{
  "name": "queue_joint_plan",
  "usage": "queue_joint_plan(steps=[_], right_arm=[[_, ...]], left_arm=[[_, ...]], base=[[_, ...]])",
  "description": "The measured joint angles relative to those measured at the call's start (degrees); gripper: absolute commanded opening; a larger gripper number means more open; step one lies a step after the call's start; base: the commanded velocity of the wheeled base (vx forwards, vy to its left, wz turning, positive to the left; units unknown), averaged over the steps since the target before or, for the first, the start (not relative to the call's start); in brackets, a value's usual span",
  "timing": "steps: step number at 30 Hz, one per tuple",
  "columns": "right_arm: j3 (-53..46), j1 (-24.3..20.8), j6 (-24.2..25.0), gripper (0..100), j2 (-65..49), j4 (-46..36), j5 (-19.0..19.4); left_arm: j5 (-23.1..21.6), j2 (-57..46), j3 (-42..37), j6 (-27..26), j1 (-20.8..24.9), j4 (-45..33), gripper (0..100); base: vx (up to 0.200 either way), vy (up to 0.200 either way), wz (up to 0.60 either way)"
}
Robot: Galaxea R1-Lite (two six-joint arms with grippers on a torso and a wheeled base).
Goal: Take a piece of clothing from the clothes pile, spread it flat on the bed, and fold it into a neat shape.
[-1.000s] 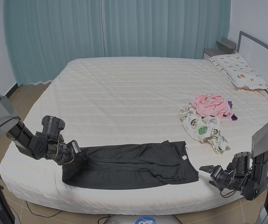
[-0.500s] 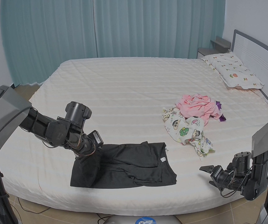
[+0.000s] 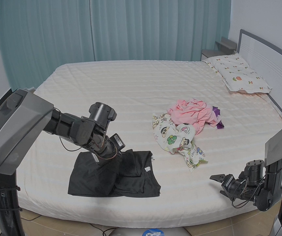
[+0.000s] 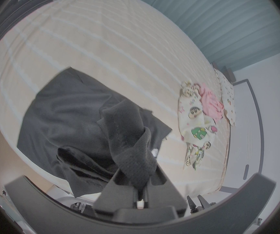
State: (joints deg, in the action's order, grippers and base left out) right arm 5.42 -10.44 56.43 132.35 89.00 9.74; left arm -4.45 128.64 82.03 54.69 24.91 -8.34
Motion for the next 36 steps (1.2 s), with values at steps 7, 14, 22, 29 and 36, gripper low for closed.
queue_joint_plan(steps=[7,14,22,29,36], right_arm=[[0.0,0.0,0.0,100,0.01,-0.02,-0.02],[-0.06,-0.04,0.0,100,0.2,-0.02,0.0],[-0.13,0.0,0.0,100,0.26,-0.02,-0.02],[-0.17,-0.5,-0.02,100,0.09,-0.05,-1.12],[1.38,-3.18,-2.73,100,-0.46,-0.02,-5.53]], left_arm=[[2.51,4.72,5.81,2.46,0.78,-0.15,0],[3.72,8.02,8.95,4.16,0.89,-0.15,100],[0.07,6.05,8.09,6.42,0.11,-0.2,100],[-5.92,-0.18,0.33,7.19,-4.07,0.73,100],[-13.6,-5.07,-9.59,7.25,-13.47,4.38,100]], base=[[0.0,0.0,0.0],[0.0,0.0,0.0],[0.0,0.0,0.0],[0.0,0.0,0.0],[0.0,0.086,0.0]])
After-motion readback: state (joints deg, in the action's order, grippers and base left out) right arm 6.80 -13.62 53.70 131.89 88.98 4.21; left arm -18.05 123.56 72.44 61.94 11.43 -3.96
